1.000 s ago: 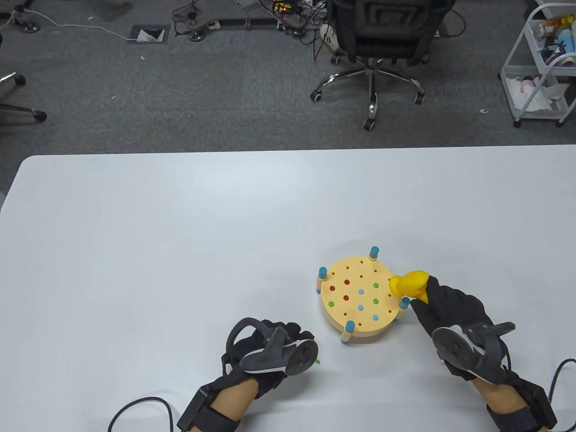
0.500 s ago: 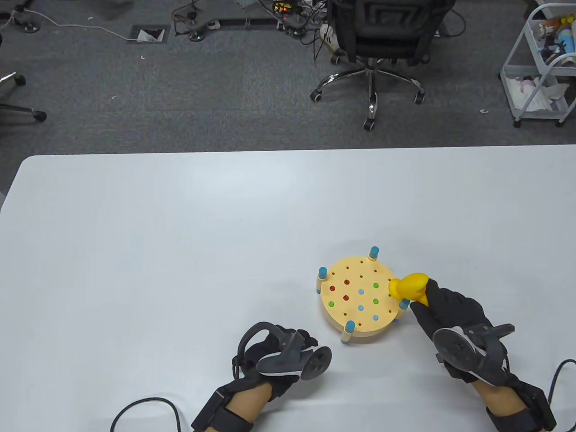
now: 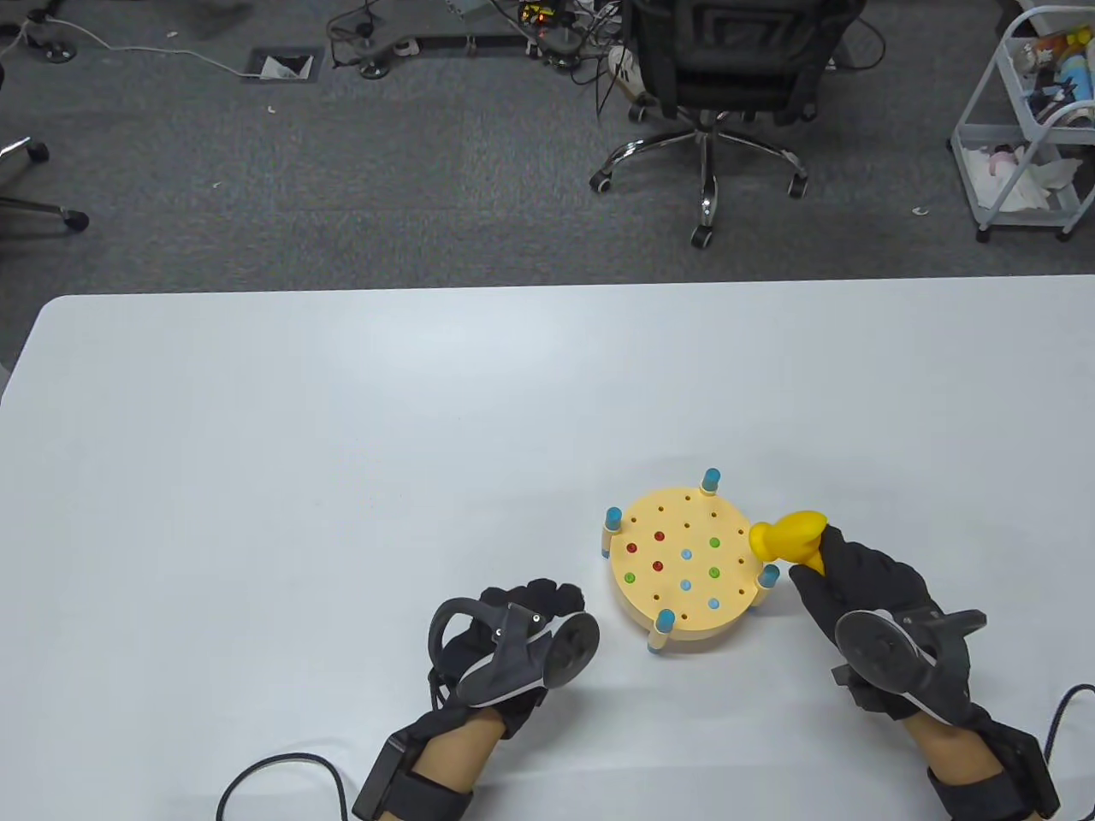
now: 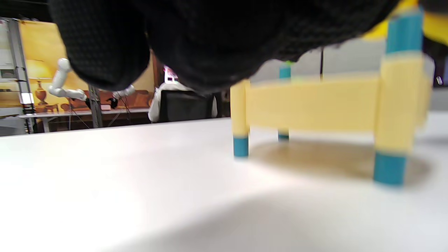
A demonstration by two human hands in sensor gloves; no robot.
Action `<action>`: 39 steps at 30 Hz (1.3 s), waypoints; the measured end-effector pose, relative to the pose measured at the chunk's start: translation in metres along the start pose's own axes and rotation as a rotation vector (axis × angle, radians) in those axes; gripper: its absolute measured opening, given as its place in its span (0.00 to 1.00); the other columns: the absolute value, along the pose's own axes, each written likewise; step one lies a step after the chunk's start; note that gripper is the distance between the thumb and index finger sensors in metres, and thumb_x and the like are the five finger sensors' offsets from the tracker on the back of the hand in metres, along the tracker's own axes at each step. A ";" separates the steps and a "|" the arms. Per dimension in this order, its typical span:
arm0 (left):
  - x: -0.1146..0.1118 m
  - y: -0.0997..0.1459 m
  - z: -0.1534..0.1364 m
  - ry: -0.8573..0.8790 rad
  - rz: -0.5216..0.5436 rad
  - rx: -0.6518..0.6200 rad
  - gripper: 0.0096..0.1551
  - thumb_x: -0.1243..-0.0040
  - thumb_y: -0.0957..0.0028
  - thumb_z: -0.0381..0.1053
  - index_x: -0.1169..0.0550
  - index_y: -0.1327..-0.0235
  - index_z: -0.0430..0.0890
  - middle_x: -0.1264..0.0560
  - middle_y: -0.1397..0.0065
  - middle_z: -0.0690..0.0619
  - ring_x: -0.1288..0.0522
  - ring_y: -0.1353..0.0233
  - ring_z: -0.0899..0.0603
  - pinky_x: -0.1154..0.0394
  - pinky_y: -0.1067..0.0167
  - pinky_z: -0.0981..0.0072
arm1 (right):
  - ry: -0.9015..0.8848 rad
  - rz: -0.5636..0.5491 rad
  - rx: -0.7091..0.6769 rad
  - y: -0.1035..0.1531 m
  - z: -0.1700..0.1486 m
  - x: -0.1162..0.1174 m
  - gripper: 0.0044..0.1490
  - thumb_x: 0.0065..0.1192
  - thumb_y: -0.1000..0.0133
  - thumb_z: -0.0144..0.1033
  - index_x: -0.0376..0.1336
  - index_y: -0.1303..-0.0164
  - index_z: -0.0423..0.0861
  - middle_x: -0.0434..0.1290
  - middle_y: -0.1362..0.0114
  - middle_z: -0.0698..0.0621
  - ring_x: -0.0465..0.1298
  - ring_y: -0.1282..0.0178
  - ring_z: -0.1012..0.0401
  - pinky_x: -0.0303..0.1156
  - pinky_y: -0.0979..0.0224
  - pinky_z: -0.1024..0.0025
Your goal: Hammer toy nails into tap bench
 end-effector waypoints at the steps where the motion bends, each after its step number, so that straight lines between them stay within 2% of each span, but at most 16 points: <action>1: 0.012 -0.003 0.002 0.008 0.028 0.001 0.23 0.37 0.60 0.50 0.24 0.50 0.53 0.18 0.52 0.44 0.19 0.68 0.54 0.21 0.50 0.50 | -0.001 0.001 0.001 0.000 0.000 0.000 0.43 0.45 0.50 0.59 0.67 0.37 0.42 0.81 0.53 0.51 0.83 0.62 0.60 0.79 0.49 0.62; 5: 0.043 -0.023 0.021 0.020 0.092 -0.022 0.23 0.37 0.58 0.50 0.23 0.48 0.49 0.17 0.54 0.44 0.20 0.71 0.56 0.20 0.54 0.53 | -0.004 0.010 0.005 -0.001 0.000 0.000 0.43 0.45 0.50 0.59 0.67 0.37 0.42 0.81 0.53 0.51 0.83 0.62 0.60 0.79 0.49 0.62; 9: 0.056 -0.058 0.051 -0.001 0.061 -0.043 0.24 0.40 0.56 0.49 0.24 0.46 0.47 0.18 0.53 0.43 0.21 0.74 0.55 0.20 0.61 0.57 | -0.004 0.022 0.007 -0.001 0.000 0.002 0.43 0.45 0.50 0.59 0.67 0.37 0.42 0.81 0.53 0.51 0.83 0.62 0.60 0.79 0.49 0.62; 11: 0.054 -0.081 0.069 -0.069 0.030 -0.045 0.24 0.40 0.56 0.49 0.24 0.46 0.47 0.18 0.54 0.43 0.21 0.75 0.55 0.20 0.65 0.58 | -0.008 0.025 0.012 -0.002 -0.002 0.002 0.43 0.45 0.50 0.59 0.67 0.37 0.42 0.81 0.53 0.51 0.83 0.62 0.60 0.79 0.49 0.62; 15: 0.036 -0.119 0.092 -0.213 -0.091 -0.055 0.23 0.38 0.57 0.50 0.22 0.47 0.48 0.17 0.55 0.44 0.21 0.75 0.55 0.20 0.66 0.60 | -0.015 0.030 0.022 -0.003 -0.006 0.003 0.43 0.45 0.50 0.59 0.67 0.36 0.42 0.81 0.53 0.50 0.83 0.62 0.60 0.79 0.49 0.62; 20: 0.015 -0.147 0.103 -0.214 -0.179 -0.041 0.23 0.37 0.57 0.50 0.21 0.48 0.48 0.17 0.55 0.44 0.20 0.75 0.54 0.20 0.65 0.58 | -0.030 0.044 0.030 -0.004 -0.008 0.005 0.43 0.45 0.50 0.59 0.67 0.37 0.42 0.81 0.53 0.50 0.83 0.62 0.60 0.79 0.49 0.62; 23: 0.006 -0.155 0.104 -0.191 -0.220 -0.023 0.23 0.36 0.57 0.49 0.21 0.48 0.48 0.16 0.55 0.43 0.20 0.74 0.54 0.20 0.65 0.58 | -0.030 0.050 0.025 -0.004 -0.007 0.006 0.43 0.45 0.50 0.59 0.67 0.37 0.42 0.81 0.53 0.50 0.83 0.62 0.60 0.79 0.49 0.62; 32: -0.012 -0.161 0.104 -0.208 -0.249 -0.008 0.23 0.36 0.58 0.49 0.20 0.48 0.48 0.16 0.55 0.44 0.20 0.74 0.53 0.20 0.64 0.57 | -0.029 0.060 0.016 -0.003 -0.005 0.008 0.43 0.45 0.50 0.59 0.67 0.36 0.42 0.81 0.53 0.50 0.83 0.62 0.60 0.79 0.49 0.62; 39: -0.014 -0.162 0.107 -0.216 -0.260 -0.011 0.23 0.36 0.58 0.50 0.20 0.48 0.48 0.16 0.55 0.44 0.19 0.73 0.53 0.20 0.63 0.57 | -0.032 0.058 0.016 -0.002 -0.005 0.009 0.43 0.45 0.50 0.59 0.67 0.36 0.42 0.81 0.53 0.50 0.83 0.62 0.60 0.79 0.49 0.62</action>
Point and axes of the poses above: the tracker on the back of each hand, its own z axis roughly to the thumb side, its own y axis roughly from the fingertips to the wrist, x = y × z, the point moved 4 cm from there along -y, roughly from the wrist to the fingertips
